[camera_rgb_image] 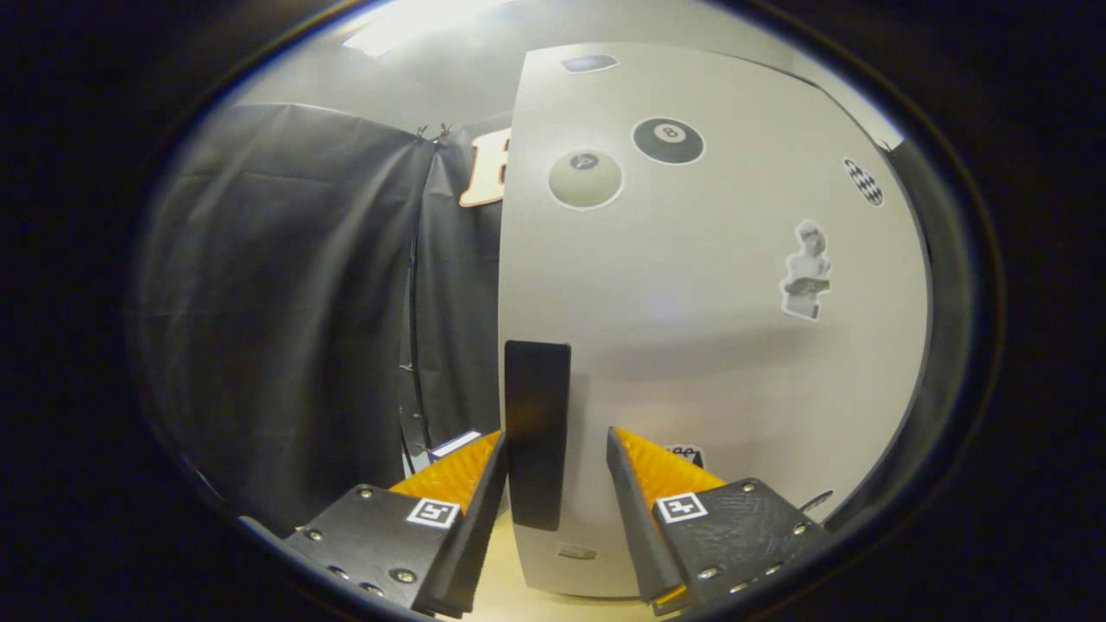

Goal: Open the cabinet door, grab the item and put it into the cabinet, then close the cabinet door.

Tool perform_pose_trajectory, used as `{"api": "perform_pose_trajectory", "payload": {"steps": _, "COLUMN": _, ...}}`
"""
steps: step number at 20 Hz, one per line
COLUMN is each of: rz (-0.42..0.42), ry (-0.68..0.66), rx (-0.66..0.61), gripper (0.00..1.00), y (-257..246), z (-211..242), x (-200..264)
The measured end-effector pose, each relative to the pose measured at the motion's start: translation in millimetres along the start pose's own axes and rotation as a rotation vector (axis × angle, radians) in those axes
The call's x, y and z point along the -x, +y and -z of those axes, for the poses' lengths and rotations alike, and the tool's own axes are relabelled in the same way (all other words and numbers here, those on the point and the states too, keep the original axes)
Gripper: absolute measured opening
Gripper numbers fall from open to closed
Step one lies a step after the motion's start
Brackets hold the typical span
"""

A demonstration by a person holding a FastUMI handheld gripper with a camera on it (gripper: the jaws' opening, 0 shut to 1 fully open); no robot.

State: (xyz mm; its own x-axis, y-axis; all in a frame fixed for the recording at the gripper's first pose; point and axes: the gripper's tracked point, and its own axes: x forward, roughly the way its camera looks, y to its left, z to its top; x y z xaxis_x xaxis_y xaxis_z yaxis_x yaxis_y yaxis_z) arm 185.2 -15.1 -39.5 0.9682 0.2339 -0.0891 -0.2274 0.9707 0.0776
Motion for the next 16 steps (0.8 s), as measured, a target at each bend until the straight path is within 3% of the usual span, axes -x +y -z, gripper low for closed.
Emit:
{"api": "perform_pose_trajectory", "payload": {"steps": 7, "rz": -0.002, "ry": -0.036, "rx": -0.012, "gripper": 0.68, "y": -4, "z": -19, "x": 28}}
{"api": "perform_pose_trajectory", "payload": {"steps": 16, "rz": 0.101, "ry": -0.122, "rx": 0.011, "gripper": 0.68, "y": -54, "z": -63, "x": 105}}
